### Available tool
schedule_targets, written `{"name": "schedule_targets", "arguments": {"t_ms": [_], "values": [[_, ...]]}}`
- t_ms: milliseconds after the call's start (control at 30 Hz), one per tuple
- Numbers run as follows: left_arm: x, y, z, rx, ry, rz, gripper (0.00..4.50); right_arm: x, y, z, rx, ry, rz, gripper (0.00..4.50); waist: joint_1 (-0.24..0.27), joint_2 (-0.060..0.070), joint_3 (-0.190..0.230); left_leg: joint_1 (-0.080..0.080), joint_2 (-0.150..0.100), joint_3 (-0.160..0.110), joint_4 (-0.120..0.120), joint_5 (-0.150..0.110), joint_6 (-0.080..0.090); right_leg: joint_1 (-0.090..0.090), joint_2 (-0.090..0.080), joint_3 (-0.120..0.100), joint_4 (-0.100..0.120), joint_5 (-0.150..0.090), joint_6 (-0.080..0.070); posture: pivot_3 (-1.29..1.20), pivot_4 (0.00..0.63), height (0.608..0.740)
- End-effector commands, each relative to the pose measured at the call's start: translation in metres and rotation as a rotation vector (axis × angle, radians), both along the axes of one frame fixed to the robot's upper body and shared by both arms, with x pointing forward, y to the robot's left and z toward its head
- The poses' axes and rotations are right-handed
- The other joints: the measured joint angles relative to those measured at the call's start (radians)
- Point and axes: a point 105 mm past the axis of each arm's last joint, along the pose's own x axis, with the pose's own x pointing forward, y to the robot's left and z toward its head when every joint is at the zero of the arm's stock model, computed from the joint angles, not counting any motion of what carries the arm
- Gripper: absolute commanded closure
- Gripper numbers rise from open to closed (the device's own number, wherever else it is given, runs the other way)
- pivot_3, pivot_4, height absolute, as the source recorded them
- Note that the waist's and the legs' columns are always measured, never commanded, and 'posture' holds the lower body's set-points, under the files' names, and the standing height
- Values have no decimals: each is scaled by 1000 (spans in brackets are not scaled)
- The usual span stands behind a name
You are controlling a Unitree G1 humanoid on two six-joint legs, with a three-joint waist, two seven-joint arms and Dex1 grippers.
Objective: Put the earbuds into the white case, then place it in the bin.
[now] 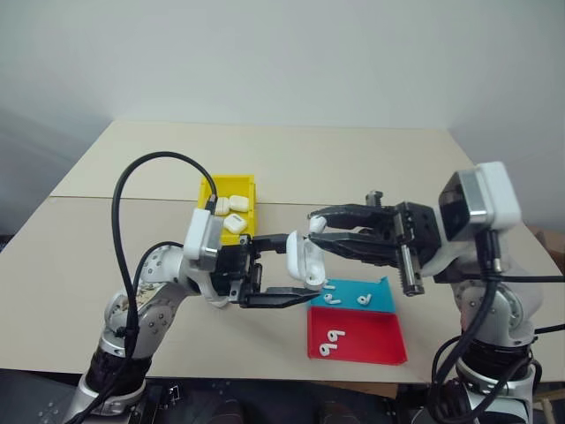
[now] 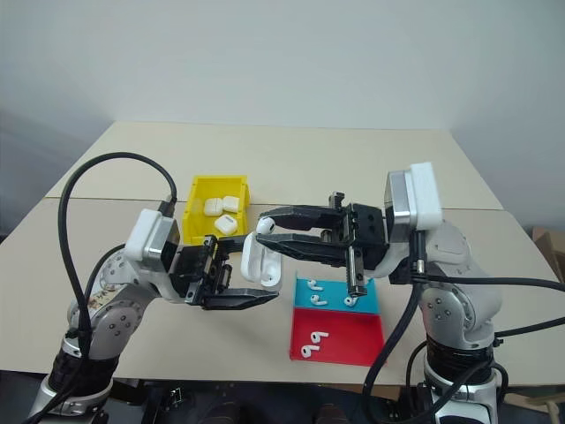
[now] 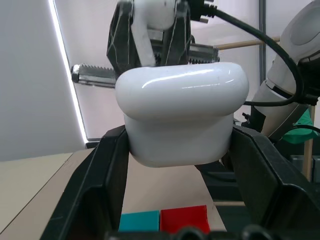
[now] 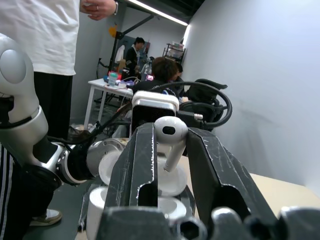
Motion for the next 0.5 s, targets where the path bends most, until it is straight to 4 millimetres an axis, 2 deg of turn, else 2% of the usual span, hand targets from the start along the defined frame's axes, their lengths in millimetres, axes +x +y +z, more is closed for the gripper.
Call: {"name": "schedule_targets", "arguments": {"t_ms": [33,500], "values": [[-6,1,7,-31,-44,-6,1743,-2,-1,1,0,-48,-5,3554,0,0,0,0,0,0,0,0,0,0,0,0,0,0,0,0,150,740],[-5,1,7,-32,-46,8,1743,5,-5,-13,-49,-53,-43,3554,0,0,0,0,0,0,0,0,0,0,0,0,0,0,0,0,150,740]]}}
